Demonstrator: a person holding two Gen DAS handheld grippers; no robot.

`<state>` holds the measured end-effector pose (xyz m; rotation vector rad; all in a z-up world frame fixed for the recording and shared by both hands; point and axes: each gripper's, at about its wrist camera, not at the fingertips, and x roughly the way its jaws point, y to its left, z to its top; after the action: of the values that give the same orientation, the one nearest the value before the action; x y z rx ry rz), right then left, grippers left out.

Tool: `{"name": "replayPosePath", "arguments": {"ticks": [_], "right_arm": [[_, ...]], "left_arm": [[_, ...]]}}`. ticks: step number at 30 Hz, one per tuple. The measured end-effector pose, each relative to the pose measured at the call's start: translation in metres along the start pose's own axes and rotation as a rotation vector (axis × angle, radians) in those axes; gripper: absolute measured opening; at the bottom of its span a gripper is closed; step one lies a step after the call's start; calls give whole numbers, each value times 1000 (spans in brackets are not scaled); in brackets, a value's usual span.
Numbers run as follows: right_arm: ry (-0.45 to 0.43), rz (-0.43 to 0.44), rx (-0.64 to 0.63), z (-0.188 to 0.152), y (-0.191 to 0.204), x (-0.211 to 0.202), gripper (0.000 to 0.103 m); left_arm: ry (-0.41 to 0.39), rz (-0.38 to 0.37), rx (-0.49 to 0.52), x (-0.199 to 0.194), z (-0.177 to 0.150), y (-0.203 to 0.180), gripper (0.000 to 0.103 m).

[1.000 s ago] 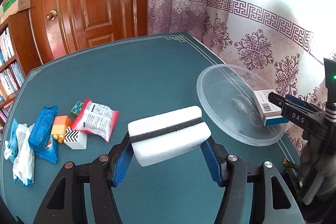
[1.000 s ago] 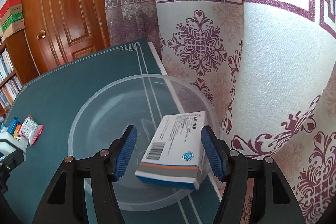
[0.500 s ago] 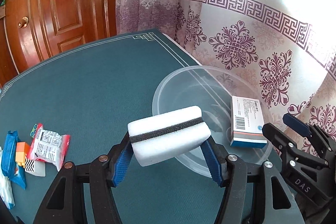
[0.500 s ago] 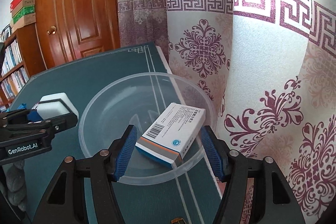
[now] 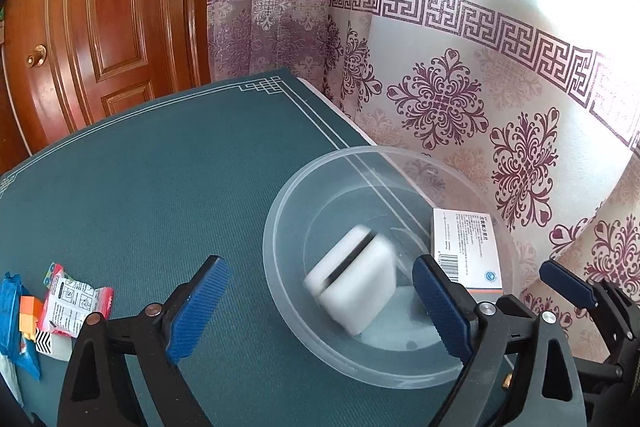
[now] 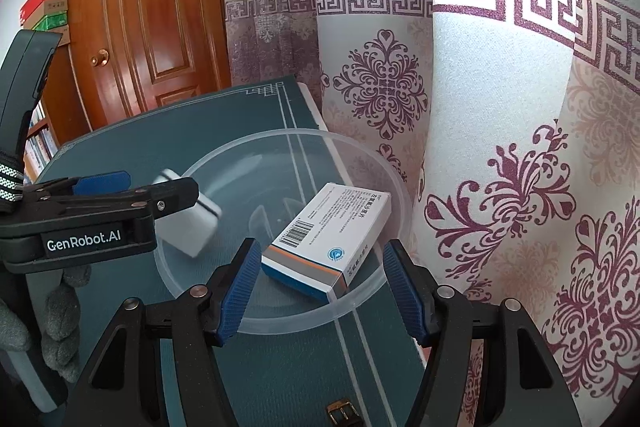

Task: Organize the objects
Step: 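Lower the white sponge into the bowl beside the box and open the left gripper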

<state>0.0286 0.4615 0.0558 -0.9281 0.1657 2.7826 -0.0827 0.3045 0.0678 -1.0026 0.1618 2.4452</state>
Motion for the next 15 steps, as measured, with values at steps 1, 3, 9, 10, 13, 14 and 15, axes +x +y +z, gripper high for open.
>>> {"name": "replayPosePath", "arguments": {"ticks": [1, 3, 9, 10, 13, 14, 15], "right_arm": [[1, 1, 1, -1, 0, -1, 65], [-1, 2, 4, -1, 1, -2, 65], [-5, 12, -2, -3, 10, -11, 65], [-4, 15, -4, -3, 12, -12, 65], [-2, 21, -8, -5, 17, -16, 65], [-1, 22, -9, -5, 19, -17, 65], [-2, 22, -10, -5, 20, -19, 65]], "left_arm": [[3, 6, -5, 0, -1, 2, 96], [4, 28, -11, 0, -4, 6, 96], [-8, 81, -13, -10, -12, 14, 99], [-12, 91, -12, -12, -13, 15, 100], [-31, 123, -4, -20, -16, 19, 102], [-38, 136, 0, -23, -17, 20, 102], [-45, 149, 4, -25, -18, 20, 102]]}}
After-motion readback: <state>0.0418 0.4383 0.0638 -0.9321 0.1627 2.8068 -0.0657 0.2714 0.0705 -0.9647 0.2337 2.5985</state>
